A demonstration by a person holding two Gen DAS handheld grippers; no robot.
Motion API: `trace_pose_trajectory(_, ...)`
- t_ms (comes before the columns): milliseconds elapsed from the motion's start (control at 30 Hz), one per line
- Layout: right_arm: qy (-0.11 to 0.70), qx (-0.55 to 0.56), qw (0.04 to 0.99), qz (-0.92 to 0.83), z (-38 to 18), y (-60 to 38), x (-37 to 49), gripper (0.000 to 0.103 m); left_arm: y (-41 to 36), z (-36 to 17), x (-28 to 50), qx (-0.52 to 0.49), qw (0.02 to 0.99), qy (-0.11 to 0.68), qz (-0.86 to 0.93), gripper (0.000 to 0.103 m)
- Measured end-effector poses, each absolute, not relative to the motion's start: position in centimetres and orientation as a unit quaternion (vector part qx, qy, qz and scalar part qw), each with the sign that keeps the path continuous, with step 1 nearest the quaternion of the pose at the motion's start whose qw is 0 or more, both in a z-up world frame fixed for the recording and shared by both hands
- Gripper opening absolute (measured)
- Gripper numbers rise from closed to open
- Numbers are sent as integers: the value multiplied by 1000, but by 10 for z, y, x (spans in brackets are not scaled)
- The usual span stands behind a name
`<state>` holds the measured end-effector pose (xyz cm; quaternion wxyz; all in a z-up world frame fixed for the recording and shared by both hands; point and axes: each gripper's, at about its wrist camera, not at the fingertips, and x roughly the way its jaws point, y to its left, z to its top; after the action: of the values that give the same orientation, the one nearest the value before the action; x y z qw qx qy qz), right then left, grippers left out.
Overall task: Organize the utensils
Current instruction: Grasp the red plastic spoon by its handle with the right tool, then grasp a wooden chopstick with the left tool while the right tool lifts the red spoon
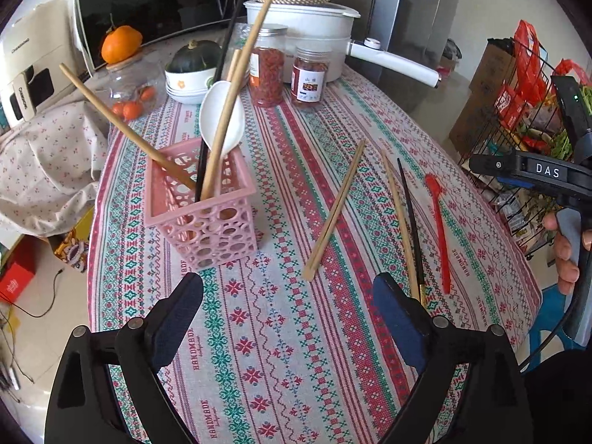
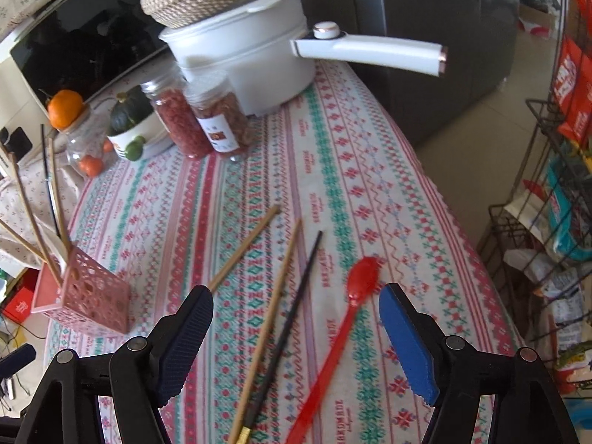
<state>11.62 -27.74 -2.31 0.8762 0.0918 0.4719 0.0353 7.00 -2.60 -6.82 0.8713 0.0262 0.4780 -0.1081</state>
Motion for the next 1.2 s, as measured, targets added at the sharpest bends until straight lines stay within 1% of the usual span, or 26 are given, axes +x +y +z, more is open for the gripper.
trace_pose_trajectory(100, 501, 92, 861, 18, -38, -291, 118, 79, -39, -76, 72, 36, 865, 487, -116, 99)
trace_pose_trajectory(300, 553, 76, 829, -4, -74, -303, 128, 79, -52, -92, 73, 48, 854, 505, -119, 103)
trace_pose_trajectory(433, 581, 82, 809, -10, -97, -307, 137, 79, -48, -95, 75, 45, 855, 506, -110, 103)
trace_pose_trajectory(600, 590, 84, 803, -31, -113, -310, 152, 79, -45, -98, 76, 40, 852, 510, -110, 103)
trace_pose_trajectory(733, 584, 91, 806, -40, -119, -309, 162, 75, -47, -101, 74, 52, 852, 509, -110, 103)
trace_pose_trajectory(767, 580, 82, 810, -43, -119, -307, 163, 71, -48, -101, 73, 55, 853, 507, -111, 103)
trace_pose_trajectory(800, 578, 71, 812, -44, -119, -303, 165, 69, -48, -101, 73, 56, 853, 506, -111, 103)
trace_pose_trajectory(867, 573, 42, 817, -51, -120, -296, 167, 54, -49, -100, 73, 52, 855, 504, -115, 103)
trace_pose_trajectory(900, 571, 26, 818, -55, -120, -294, 167, 49, -50, -100, 72, 48, 855, 503, -118, 103)
trace_pose_trajectory(967, 571, 23, 820, -41, -118, -292, 167, 23, -52, -98, 72, 46, 856, 500, -118, 103)
trace_pose_trajectory(1000, 574, 25, 818, -37, -117, -292, 166, 20, -54, -98, 72, 47, 858, 498, -119, 103)
trace_pose_trajectory(1033, 577, 32, 815, -32, -117, -295, 166, 10, -58, -97, 72, 49, 859, 496, -119, 103)
trace_pose_trajectory(1200, 586, 102, 804, -12, -114, -318, 160, 5, -86, -94, 80, 75, 855, 494, -139, 103)
